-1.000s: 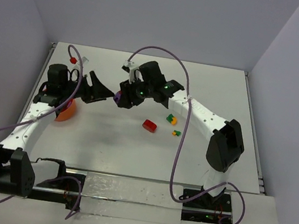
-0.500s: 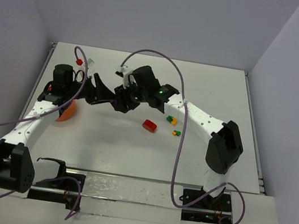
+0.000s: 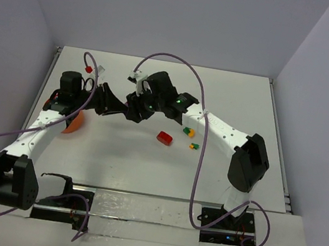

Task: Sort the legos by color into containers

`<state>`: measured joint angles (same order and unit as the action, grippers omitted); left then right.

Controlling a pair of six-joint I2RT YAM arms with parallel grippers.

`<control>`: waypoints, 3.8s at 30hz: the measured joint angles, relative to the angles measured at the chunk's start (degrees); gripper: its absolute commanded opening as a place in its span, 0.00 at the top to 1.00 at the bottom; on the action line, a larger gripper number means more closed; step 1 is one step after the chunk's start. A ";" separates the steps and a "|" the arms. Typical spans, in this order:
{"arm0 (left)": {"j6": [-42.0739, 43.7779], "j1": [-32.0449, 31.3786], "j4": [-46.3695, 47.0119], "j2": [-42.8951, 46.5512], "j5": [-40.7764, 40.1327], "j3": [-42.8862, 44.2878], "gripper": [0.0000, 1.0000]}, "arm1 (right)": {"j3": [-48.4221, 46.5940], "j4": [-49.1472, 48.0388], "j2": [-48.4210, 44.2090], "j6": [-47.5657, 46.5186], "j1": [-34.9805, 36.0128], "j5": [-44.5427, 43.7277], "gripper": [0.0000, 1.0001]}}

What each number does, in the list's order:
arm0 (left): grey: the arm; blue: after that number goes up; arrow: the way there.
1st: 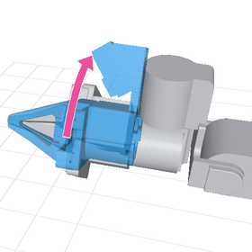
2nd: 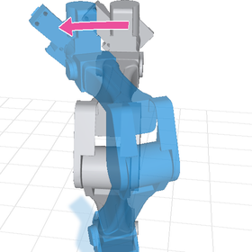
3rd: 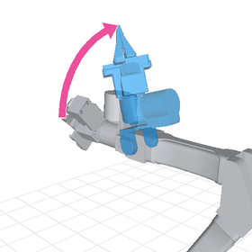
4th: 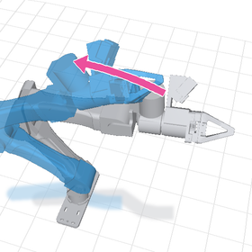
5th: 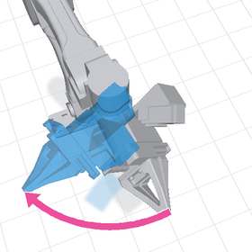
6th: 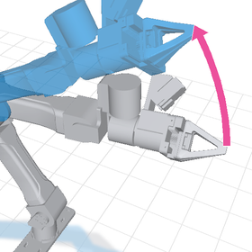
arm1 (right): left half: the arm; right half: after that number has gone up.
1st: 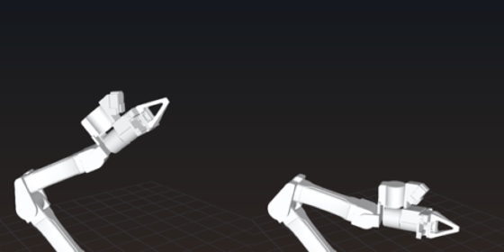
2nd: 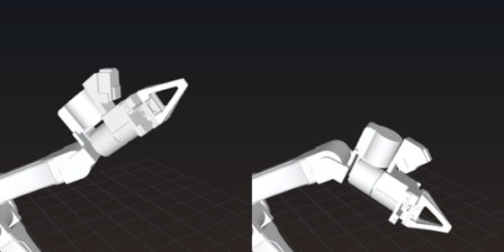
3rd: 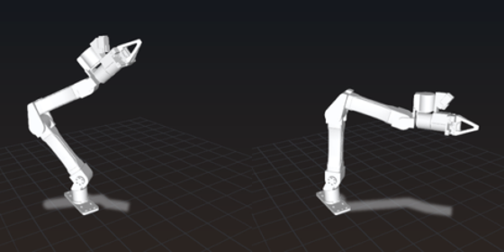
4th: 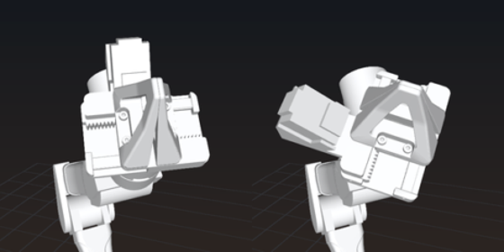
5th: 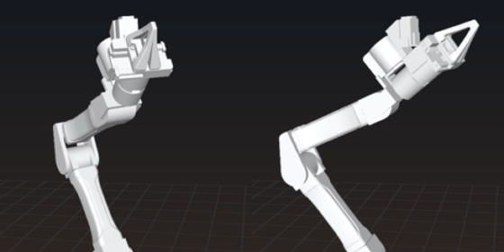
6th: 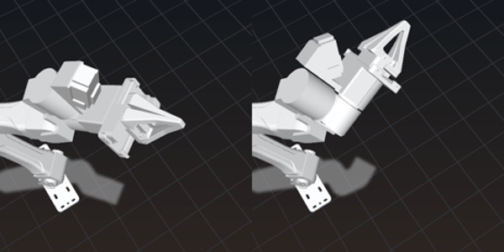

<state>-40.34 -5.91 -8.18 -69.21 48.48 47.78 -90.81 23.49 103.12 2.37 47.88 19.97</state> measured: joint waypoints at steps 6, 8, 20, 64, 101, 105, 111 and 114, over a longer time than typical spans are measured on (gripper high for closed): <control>1.10 -0.02 -0.40 0.00 0.33 -0.10 1.00 | 0.05 0.21 -0.01 -0.53 0.09 0.38 0.19; 3.08 -0.01 -1.45 0.02 0.31 -0.05 1.00 | 0.05 0.42 -0.09 -0.75 0.09 1.26 0.10; 33.54 0.17 -21.98 -0.86 9.33 8.72 1.00 | 0.76 2.54 -3.98 -0.57 -7.13 20.31 0.10; 58.87 -3.77 -38.83 1.16 22.50 13.10 1.00 | 1.90 1.65 -4.22 -2.63 -6.28 40.23 0.46; 50.55 -6.69 -30.68 3.37 18.29 11.63 0.43 | 1.77 5.16 -3.88 -6.69 -4.63 40.52 1.00; 51.77 -6.86 -31.60 3.37 17.90 11.46 0.46 | 1.76 5.18 -3.88 -6.70 -4.61 40.48 1.00; 53.09 -6.88 -33.05 3.43 17.73 11.15 0.62 | 1.55 5.31 -3.83 -6.79 -4.63 39.78 1.00; 53.16 -6.88 -33.31 3.43 17.59 11.07 0.71 | 1.55 5.41 -3.81 -7.12 -4.61 39.54 1.00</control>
<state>12.82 -12.80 -41.49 -65.78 66.08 58.85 -89.25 28.90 99.31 -4.75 43.27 59.51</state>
